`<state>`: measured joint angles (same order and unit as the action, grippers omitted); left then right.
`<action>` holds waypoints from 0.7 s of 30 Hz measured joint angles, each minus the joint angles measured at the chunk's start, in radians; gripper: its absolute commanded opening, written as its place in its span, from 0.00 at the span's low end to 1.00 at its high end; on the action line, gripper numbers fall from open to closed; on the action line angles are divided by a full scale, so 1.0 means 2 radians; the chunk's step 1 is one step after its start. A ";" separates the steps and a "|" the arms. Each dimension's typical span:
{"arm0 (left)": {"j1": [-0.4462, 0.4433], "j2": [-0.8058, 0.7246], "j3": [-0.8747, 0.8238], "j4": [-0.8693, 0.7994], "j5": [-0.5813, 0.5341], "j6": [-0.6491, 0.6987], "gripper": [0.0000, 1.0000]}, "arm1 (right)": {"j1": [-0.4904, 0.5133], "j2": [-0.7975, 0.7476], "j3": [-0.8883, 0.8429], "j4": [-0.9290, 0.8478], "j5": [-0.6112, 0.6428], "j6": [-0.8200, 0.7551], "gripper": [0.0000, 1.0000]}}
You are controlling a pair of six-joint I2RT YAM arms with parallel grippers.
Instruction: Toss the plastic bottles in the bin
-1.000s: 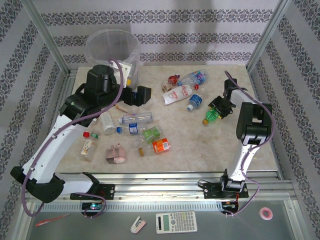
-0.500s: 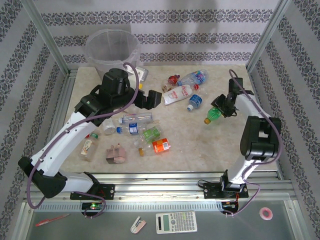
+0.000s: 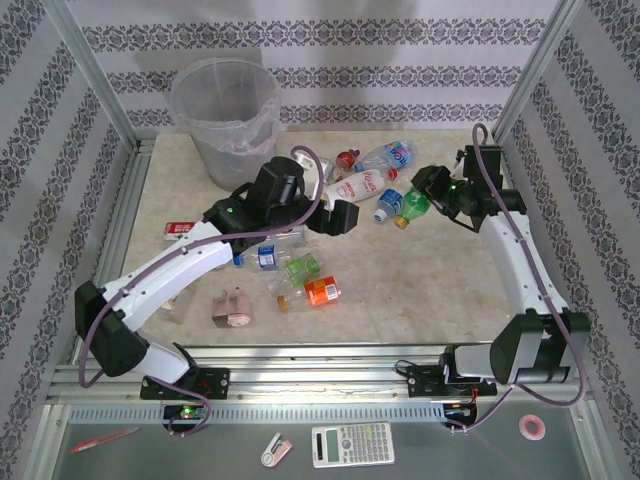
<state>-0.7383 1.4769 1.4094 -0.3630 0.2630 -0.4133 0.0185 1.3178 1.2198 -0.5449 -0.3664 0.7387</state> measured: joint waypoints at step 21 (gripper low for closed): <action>-0.019 0.081 0.013 0.079 0.053 -0.071 0.97 | 0.138 -0.035 -0.003 0.021 -0.026 0.035 0.42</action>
<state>-0.7761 1.6386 1.4345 -0.2043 0.3698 -0.5556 0.2943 1.2469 1.2133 -0.5022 -0.4175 0.8093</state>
